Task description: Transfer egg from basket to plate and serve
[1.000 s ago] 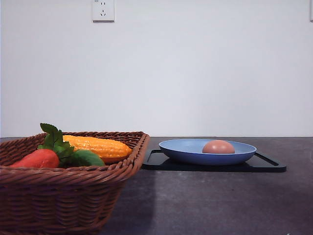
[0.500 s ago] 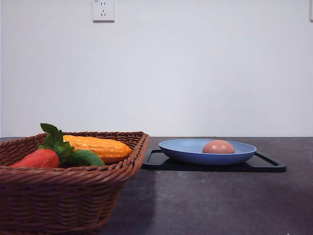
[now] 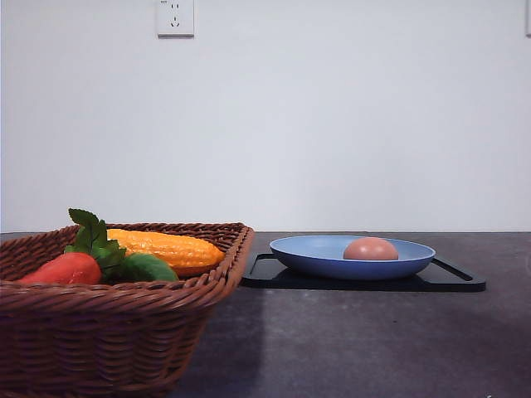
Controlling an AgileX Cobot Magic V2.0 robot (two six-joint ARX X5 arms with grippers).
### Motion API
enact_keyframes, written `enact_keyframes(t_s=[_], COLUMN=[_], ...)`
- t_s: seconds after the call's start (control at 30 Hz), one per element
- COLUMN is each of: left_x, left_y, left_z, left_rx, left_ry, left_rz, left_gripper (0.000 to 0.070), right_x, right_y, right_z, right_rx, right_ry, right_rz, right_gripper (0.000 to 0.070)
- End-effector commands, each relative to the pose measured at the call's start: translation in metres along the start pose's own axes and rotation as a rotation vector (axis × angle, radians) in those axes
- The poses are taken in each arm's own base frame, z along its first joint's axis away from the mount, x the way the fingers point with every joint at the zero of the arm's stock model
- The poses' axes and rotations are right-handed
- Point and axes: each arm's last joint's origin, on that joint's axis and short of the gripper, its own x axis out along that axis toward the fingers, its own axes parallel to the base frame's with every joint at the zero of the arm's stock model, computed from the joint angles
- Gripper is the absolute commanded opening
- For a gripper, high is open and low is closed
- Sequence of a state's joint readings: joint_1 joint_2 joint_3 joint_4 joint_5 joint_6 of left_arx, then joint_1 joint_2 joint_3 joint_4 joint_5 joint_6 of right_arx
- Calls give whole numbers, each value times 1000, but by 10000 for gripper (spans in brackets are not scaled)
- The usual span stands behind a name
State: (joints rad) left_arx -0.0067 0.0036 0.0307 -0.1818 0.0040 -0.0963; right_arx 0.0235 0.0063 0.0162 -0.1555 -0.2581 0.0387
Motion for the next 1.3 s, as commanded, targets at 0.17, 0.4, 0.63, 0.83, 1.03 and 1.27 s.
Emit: enact_keyframes(t_s=[0.17, 0.4, 0.63, 0.83, 1.03, 1.27], left_x=[3, 3, 3, 3, 3, 3], left_y=[1, 1, 1, 1, 1, 1], left_z=[-9, -9, -9, -9, -9, -9], left_rx=[-2, -2, -2, -2, -2, -2], left_ry=[31, 30, 30, 30, 30, 31], left_rz=[1, 2, 2, 2, 2, 1], left_gripper=[0, 0, 0, 0, 0, 0], right_x=[0, 0, 0, 0, 0, 0], right_y=[0, 0, 0, 0, 0, 0], right_z=[-2, -2, -2, -2, -2, -2], right_rx=[10, 10, 10, 10, 10, 10], right_ry=[5, 5, 5, 5, 5, 5], right_rz=[1, 1, 1, 1, 1, 1], right_gripper=[0, 0, 0, 0, 0, 0])
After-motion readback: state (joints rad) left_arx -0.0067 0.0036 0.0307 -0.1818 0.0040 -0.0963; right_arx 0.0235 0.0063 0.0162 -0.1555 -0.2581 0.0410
